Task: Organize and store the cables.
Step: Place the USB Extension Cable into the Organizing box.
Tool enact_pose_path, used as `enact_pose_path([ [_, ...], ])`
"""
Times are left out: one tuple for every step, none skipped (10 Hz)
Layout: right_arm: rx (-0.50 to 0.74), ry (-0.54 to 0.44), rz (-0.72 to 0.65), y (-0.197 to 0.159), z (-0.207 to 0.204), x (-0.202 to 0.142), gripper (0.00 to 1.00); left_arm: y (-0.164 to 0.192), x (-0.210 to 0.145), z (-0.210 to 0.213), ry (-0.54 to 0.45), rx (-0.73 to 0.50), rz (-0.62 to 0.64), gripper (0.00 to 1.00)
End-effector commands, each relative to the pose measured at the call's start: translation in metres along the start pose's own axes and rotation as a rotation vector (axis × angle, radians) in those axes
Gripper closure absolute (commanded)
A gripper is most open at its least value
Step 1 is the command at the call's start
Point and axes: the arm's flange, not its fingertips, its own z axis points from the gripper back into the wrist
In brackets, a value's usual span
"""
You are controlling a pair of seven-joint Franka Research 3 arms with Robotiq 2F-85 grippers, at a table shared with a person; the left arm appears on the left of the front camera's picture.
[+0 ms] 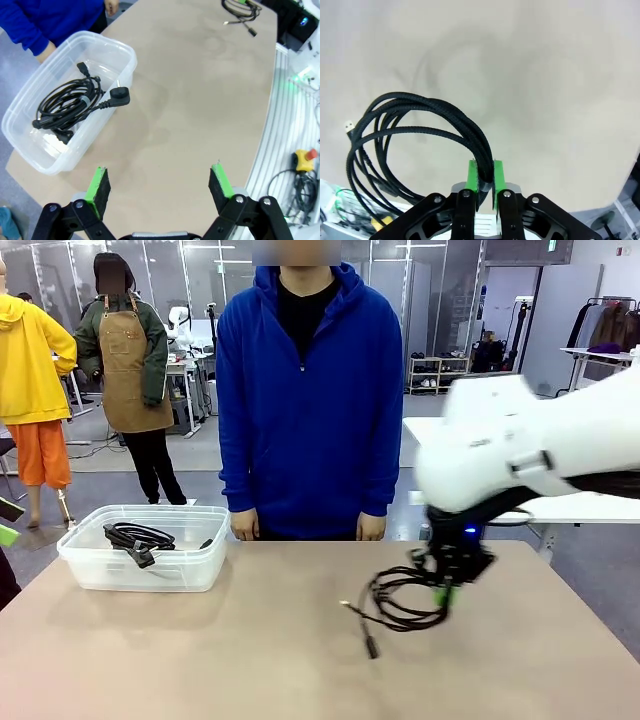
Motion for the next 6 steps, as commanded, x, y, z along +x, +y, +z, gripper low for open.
enact_pose_path([
  [-0.011, -0.037, -0.025, 0.064, -0.012, 0.041, 0.85, -0.002, 0.000, 0.001, 0.010, 0.013, 0.013, 0.00],
  [-0.015, -0.035, -0.008, 0.098, -0.016, 0.045, 0.85, -0.002, 0.000, 0.001, 0.010, 0.013, 0.013, 0.00],
  [-0.011, -0.056, 0.020, 0.125, -0.022, 0.050, 0.85, -0.002, 0.000, 0.001, 0.010, 0.013, 0.013, 0.00],
  [-0.006, -0.057, 0.034, 0.143, -0.029, 0.053, 0.85, -0.002, 0.000, 0.001, 0.010, 0.013, 0.013, 0.00],
  [-0.013, -0.039, 0.048, 0.156, -0.040, 0.054, 0.85, -0.002, 0.000, 0.001, 0.010, 0.013, 0.013, 0.00],
  [-0.024, -0.021, 0.049, 0.164, -0.053, 0.055, 0.85, -0.002, 0.000, 0.001, 0.010, 0.013, 0.013, 0.00],
])
